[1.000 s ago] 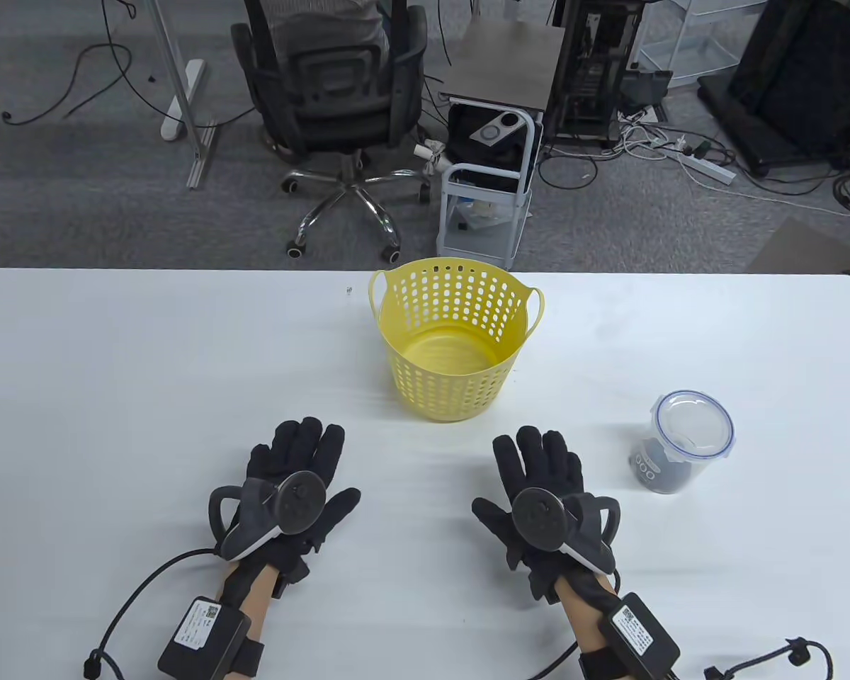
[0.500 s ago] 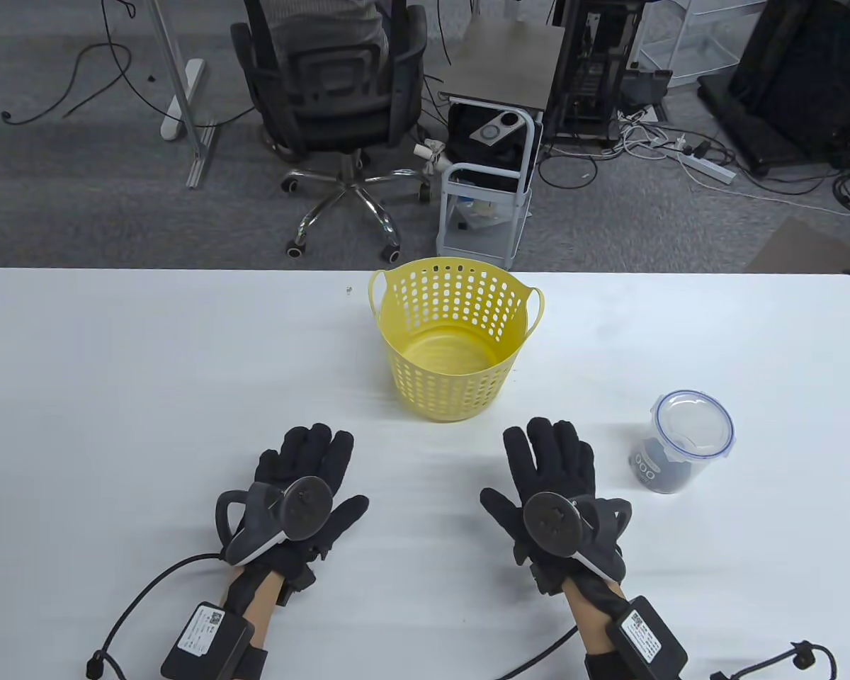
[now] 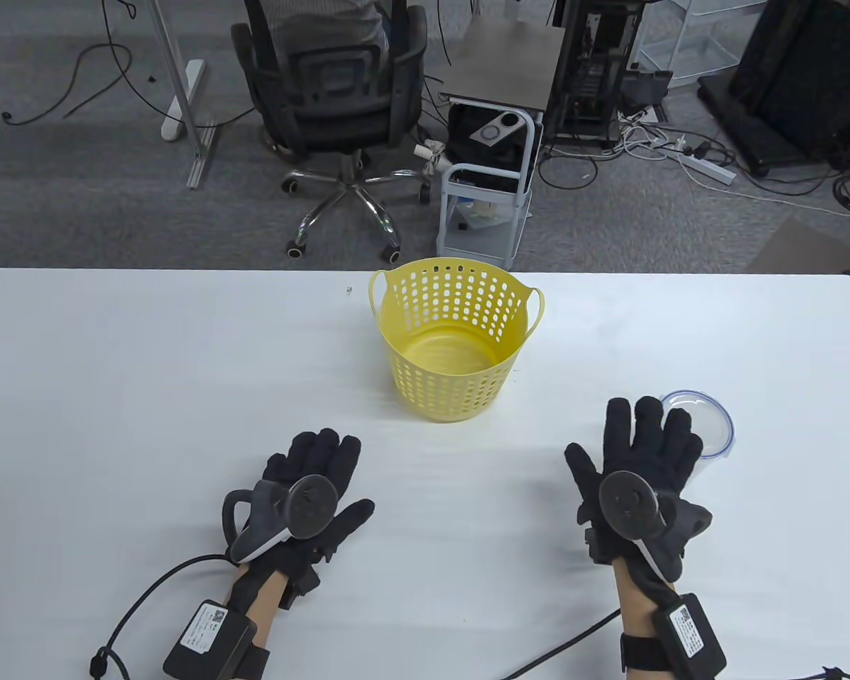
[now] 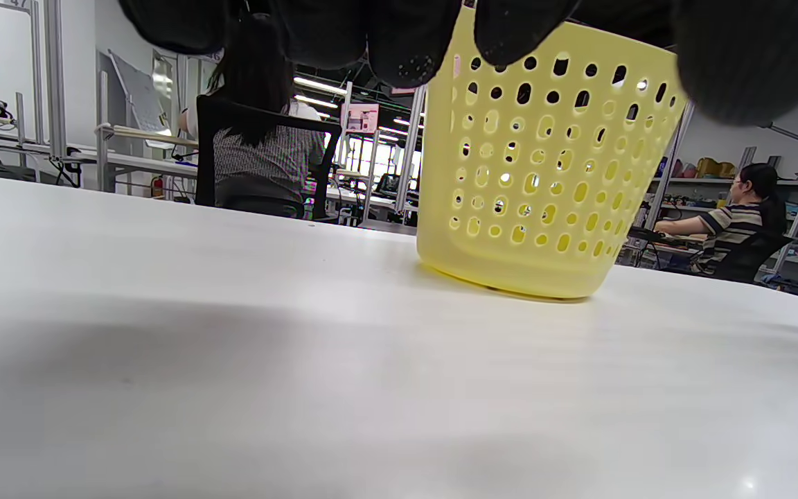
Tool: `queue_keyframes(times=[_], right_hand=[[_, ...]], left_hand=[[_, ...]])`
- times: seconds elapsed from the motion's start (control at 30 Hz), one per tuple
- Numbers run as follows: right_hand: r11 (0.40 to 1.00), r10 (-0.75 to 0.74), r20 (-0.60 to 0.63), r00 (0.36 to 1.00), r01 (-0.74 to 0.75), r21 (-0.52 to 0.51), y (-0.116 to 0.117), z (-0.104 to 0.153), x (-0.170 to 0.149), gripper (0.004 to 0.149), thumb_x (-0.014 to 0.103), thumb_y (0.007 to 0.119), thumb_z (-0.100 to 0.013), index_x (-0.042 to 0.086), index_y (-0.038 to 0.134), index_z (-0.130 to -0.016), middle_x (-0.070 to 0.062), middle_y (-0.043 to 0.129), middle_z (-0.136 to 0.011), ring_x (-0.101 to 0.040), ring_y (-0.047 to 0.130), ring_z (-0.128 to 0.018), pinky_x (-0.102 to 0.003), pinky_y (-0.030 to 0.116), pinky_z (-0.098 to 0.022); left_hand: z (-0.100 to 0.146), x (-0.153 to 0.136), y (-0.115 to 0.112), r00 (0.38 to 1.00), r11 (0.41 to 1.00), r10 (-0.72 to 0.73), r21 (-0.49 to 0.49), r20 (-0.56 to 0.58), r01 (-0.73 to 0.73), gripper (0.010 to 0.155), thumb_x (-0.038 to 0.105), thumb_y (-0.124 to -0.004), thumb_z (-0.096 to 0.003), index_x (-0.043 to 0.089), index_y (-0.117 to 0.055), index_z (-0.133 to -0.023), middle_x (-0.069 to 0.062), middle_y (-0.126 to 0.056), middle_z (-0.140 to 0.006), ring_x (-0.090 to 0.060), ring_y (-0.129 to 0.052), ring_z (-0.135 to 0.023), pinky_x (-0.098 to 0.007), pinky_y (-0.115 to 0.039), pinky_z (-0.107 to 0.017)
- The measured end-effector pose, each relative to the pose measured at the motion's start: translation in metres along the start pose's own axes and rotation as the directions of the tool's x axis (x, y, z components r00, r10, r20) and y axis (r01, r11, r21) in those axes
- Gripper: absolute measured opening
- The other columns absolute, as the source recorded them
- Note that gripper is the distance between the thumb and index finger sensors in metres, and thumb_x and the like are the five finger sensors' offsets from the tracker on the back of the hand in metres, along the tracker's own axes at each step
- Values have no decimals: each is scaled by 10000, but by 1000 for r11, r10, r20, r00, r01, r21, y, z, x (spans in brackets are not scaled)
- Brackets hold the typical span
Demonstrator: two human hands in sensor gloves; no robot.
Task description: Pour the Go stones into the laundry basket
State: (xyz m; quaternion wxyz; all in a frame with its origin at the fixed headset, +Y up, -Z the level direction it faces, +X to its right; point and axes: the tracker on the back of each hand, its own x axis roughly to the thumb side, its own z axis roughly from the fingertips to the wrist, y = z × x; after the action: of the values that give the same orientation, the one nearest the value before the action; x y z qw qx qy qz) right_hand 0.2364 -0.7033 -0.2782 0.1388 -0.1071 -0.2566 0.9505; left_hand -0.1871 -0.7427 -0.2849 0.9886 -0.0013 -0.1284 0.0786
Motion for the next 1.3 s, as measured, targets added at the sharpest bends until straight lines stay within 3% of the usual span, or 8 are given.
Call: queue_keyframes(times=[0.27, 0.47, 0.7, 1.0, 1.3], right_hand=[[1000, 21, -165, 986, -19, 15, -2, -8, -38, 882, 633, 931, -373, 259, 540, -1070, -167, 377, -1177, -652, 312, -1008, -738, 289, -718], [996, 49, -229, 972, -31, 83, 11, -8, -55, 883, 643, 927, -373, 301, 515, -1074, -163, 330, -1183, -696, 373, -976, -759, 426, -699], [992, 83, -277, 957, -53, 112, 27, -6, -65, 827, 614, 914, -398, 413, 459, -1059, -124, 256, -1186, -702, 383, -964, -739, 481, -691], [999, -27, -302, 953, 14, -47, 29, -5, -74, 577, 433, 879, -473, 437, 609, -983, -79, 381, -1164, -665, 545, -931, -704, 574, -672], [987, -136, -278, 951, 107, -118, 25, -8, -79, 550, 368, 943, -454, 358, 723, -959, -112, 491, -1146, -683, 581, -909, -697, 607, -669]], left_hand=[[1, 2, -3, 1000, 1000, 17, -15, 13, -17, 882, 756, -751, -382, 416, -382, -1107, 4, -424, -1234, -334, -454, -1148, -650, -496, -744], [1, 4, -4, 1000, 1000, 20, -22, 18, -20, 880, 756, -750, -383, 417, -382, -1107, 5, -423, -1234, -332, -457, -1148, -649, -496, -745], [1, 5, -5, 999, 999, 25, -34, 21, -24, 880, 757, -749, -384, 417, -379, -1107, 4, -428, -1234, -336, -463, -1145, -649, -498, -744], [-2, 4, -10, 999, 998, 34, -57, 16, -33, 880, 757, -749, -384, 416, -381, -1107, 1, -431, -1233, -339, -468, -1143, -649, -499, -743], [-4, 4, -12, 999, 996, 40, -75, 14, -39, 880, 757, -748, -384, 418, -380, -1107, 0, -431, -1234, -339, -466, -1144, -649, -495, -745]])
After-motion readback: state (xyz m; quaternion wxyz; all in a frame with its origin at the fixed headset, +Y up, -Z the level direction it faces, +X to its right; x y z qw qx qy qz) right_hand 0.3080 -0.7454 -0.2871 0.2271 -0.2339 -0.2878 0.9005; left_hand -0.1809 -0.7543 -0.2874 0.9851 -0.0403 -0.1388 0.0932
